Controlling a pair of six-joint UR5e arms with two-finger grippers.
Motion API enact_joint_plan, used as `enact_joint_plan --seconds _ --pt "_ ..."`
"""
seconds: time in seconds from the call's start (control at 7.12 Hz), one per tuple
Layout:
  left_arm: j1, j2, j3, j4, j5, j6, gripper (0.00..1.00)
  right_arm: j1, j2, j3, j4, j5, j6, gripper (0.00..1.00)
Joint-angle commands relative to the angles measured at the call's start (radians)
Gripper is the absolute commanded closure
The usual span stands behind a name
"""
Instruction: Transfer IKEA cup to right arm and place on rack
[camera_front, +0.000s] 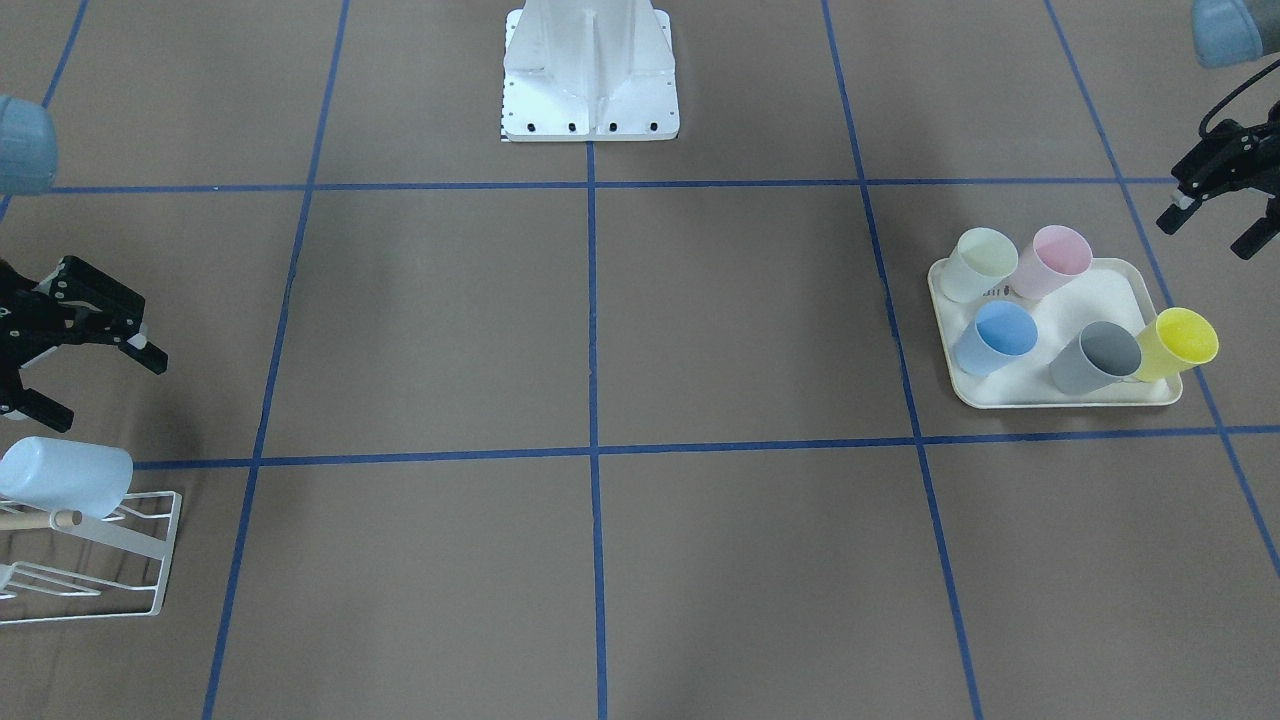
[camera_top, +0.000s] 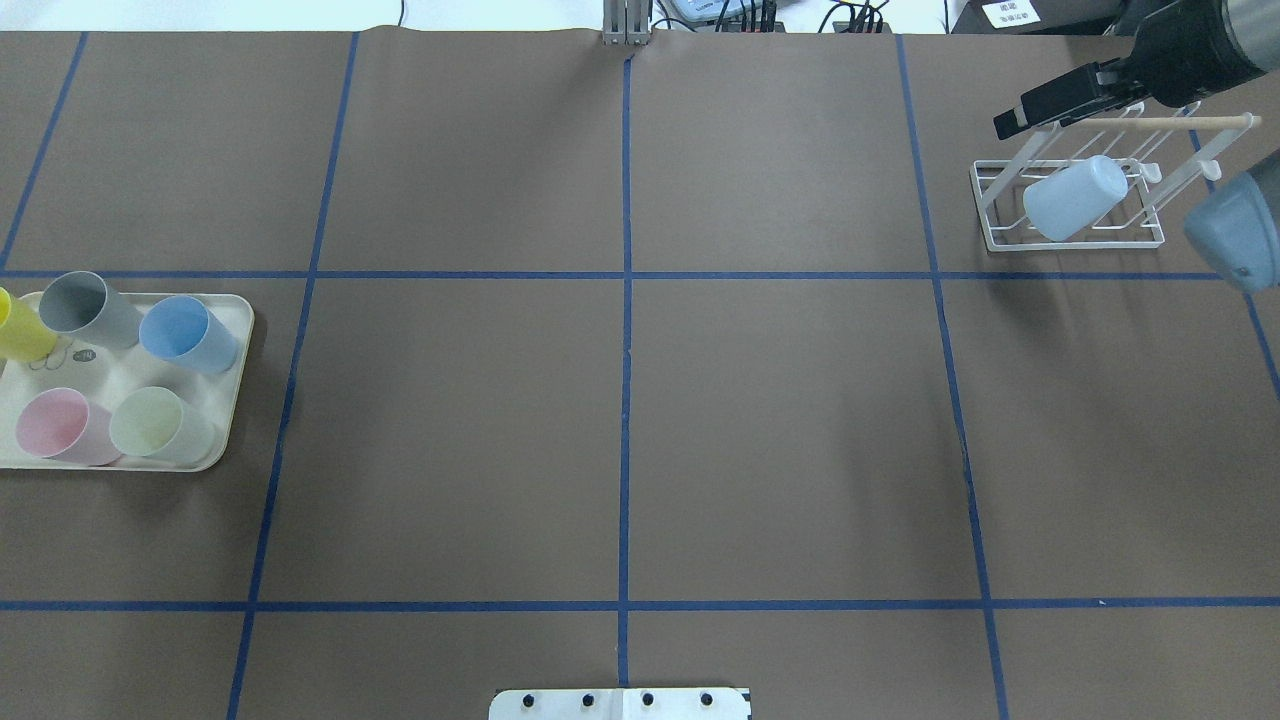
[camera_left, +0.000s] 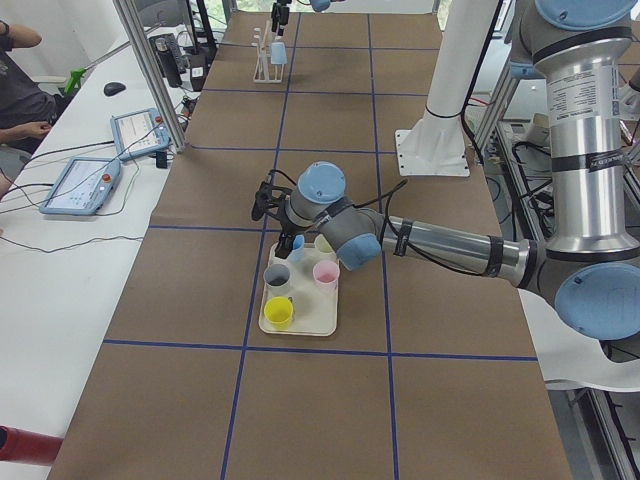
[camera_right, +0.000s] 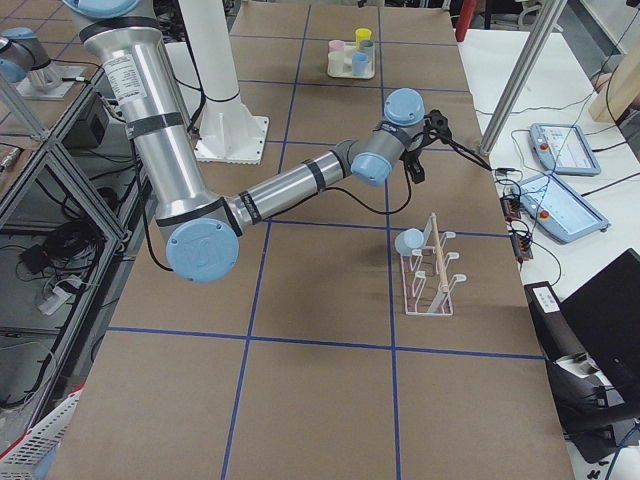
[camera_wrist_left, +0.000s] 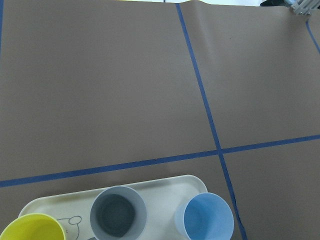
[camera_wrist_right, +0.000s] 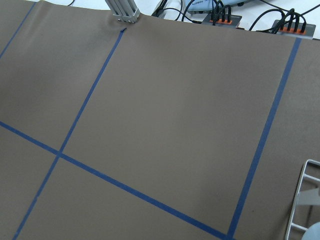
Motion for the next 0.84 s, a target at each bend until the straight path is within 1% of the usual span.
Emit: enact_joint_plan --seconds 0.0,0.14,0.28,0.42,0.56,0.7 --pt "-0.004 0.055 0.012 0.022 0.051 0.088 0.00 0.000 -0.060 0.041 -0.004 -0.007 0.063 0.01" --pt "0.006 0.106 0.014 0.091 0.084 0.121 0.00 0.013 -0.073 0.059 -0.004 -0.011 0.063 0.01" --pt "0.008 0.118 0.014 0.146 0.091 0.123 0.00 0.037 -0.102 0.071 -0.004 -0.010 0.062 0.01" --pt "0.022 0.113 0.041 0.192 0.082 0.114 0.00 0.054 -0.117 0.071 -0.004 -0.013 0.062 0.01" --pt "0.045 0.097 0.070 0.194 0.070 0.110 0.00 0.077 -0.146 0.071 -0.004 -0.027 0.057 0.01" --pt "0.099 0.096 0.074 0.205 0.071 0.077 0.00 0.092 -0.169 0.073 -0.004 -0.039 0.055 0.01"
